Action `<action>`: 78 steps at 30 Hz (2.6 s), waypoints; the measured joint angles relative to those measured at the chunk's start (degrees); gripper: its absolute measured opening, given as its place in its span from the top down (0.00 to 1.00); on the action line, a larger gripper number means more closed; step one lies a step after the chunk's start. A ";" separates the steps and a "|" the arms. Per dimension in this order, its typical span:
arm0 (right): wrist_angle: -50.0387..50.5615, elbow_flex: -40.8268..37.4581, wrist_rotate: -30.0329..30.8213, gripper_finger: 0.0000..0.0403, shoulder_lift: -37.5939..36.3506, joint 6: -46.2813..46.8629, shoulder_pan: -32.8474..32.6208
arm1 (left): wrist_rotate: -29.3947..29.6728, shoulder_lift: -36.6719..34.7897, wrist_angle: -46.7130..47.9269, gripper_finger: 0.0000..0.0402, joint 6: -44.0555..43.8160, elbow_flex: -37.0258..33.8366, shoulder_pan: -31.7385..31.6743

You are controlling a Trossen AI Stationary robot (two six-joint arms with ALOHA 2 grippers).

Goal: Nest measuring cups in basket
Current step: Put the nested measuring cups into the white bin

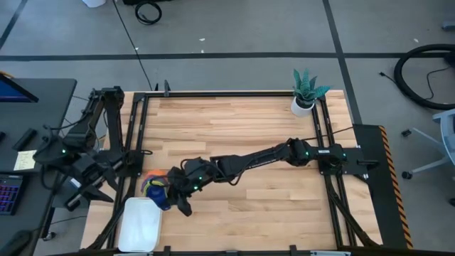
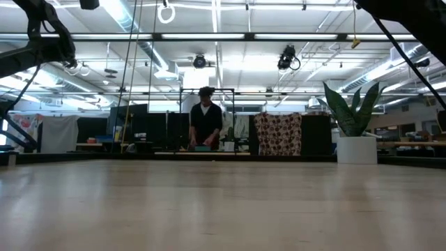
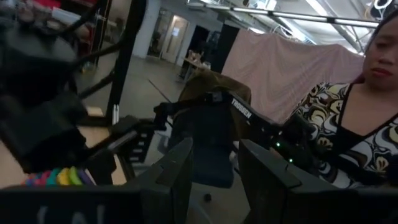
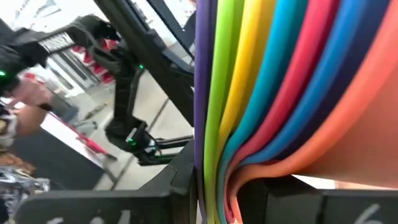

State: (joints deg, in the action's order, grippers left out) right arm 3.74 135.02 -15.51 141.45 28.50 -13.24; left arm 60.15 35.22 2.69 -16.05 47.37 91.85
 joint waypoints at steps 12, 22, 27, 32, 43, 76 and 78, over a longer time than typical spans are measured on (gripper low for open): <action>8.16 0.00 -3.95 0.81 0.07 -1.28 -1.86 | -1.10 0.02 1.24 0.67 -2.88 0.00 -0.02; 13.29 -0.02 -16.76 0.81 0.09 -0.08 -2.11 | -1.21 0.02 1.24 0.67 -2.88 0.00 -0.02; 13.50 -0.02 -25.22 0.81 0.09 0.28 -1.45 | -2.79 0.02 1.24 0.67 -3.14 0.00 -0.02; 13.91 -0.02 -27.62 0.81 0.09 2.84 -0.53 | -3.05 0.02 1.30 0.67 -4.37 0.00 -0.02; 13.93 -0.02 -25.99 0.81 0.09 2.87 0.69 | -3.05 0.02 1.45 0.67 -4.31 0.00 -0.02; 10.91 -0.02 -26.57 0.81 0.09 -0.17 0.69 | -0.88 7.70 2.11 0.67 -15.41 0.02 -5.95; 10.89 -0.02 -26.73 0.81 0.09 -0.19 0.67 | -0.87 8.34 2.02 0.67 -16.33 0.02 -5.95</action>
State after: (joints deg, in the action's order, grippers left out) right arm 14.63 135.00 -42.24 141.53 28.32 -12.57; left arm 59.28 43.56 4.71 -32.39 47.40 85.91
